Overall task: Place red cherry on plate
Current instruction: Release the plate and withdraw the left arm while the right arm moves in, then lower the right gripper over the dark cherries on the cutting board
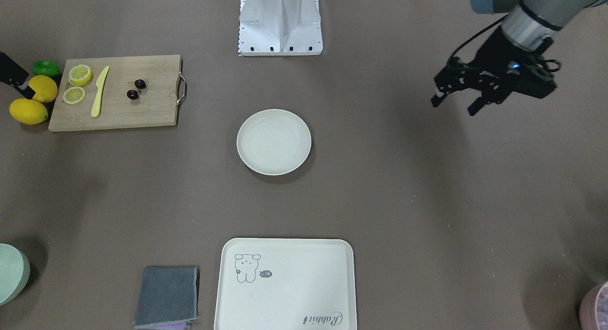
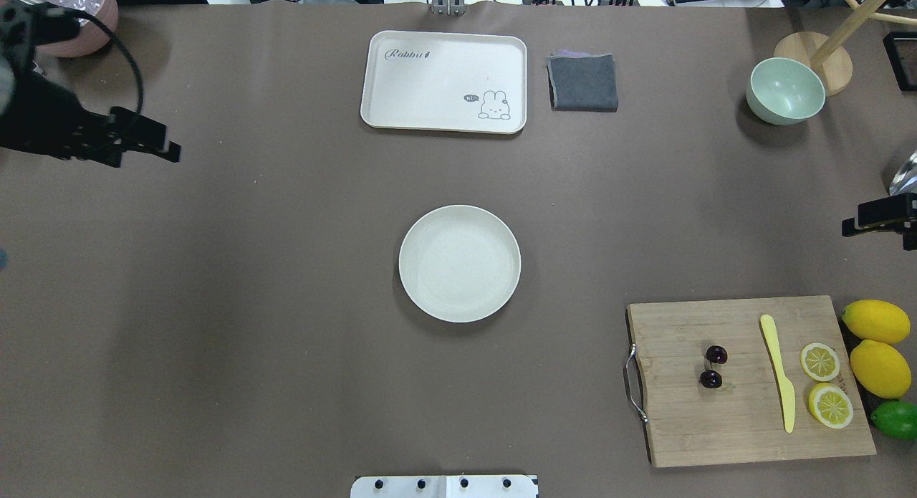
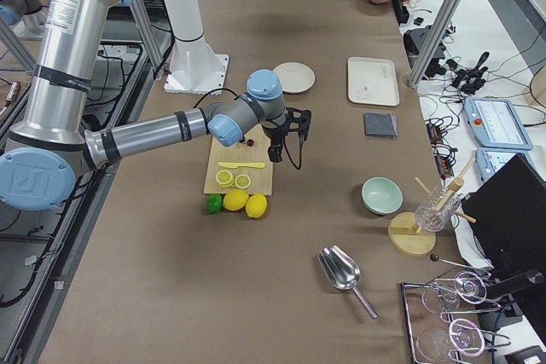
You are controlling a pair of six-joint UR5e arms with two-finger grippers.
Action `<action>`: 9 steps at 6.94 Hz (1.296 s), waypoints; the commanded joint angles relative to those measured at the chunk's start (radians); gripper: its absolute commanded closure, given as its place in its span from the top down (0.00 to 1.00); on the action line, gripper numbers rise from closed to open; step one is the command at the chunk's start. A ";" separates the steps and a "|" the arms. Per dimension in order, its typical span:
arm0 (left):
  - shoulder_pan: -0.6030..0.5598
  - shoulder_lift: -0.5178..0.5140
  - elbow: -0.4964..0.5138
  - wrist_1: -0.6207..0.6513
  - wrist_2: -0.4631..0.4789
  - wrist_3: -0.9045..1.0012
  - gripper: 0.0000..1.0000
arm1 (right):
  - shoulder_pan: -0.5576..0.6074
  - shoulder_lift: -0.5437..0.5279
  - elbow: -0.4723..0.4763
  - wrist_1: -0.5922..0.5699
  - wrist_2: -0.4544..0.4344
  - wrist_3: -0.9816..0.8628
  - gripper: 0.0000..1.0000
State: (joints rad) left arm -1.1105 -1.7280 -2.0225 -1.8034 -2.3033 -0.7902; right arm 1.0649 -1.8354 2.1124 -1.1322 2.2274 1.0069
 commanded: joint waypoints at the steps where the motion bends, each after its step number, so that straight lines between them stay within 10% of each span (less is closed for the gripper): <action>1: -0.308 0.039 0.040 0.350 -0.038 0.672 0.98 | -0.185 0.004 0.085 0.002 -0.108 0.210 1.00; 3: -0.524 0.011 0.221 0.486 -0.042 1.140 0.98 | -0.336 0.004 0.095 0.000 -0.239 0.292 1.00; 6: -0.554 0.079 0.265 0.440 -0.044 1.186 0.98 | -0.546 0.056 0.037 -0.003 -0.430 0.404 0.97; 9: -0.554 0.125 0.266 0.343 -0.054 1.181 0.98 | -0.627 0.073 -0.022 -0.009 -0.460 0.342 0.72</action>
State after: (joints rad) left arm -1.6639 -1.6249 -1.7485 -1.4280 -2.3504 0.3926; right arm 0.4765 -1.7629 2.1021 -1.1372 1.7788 1.3878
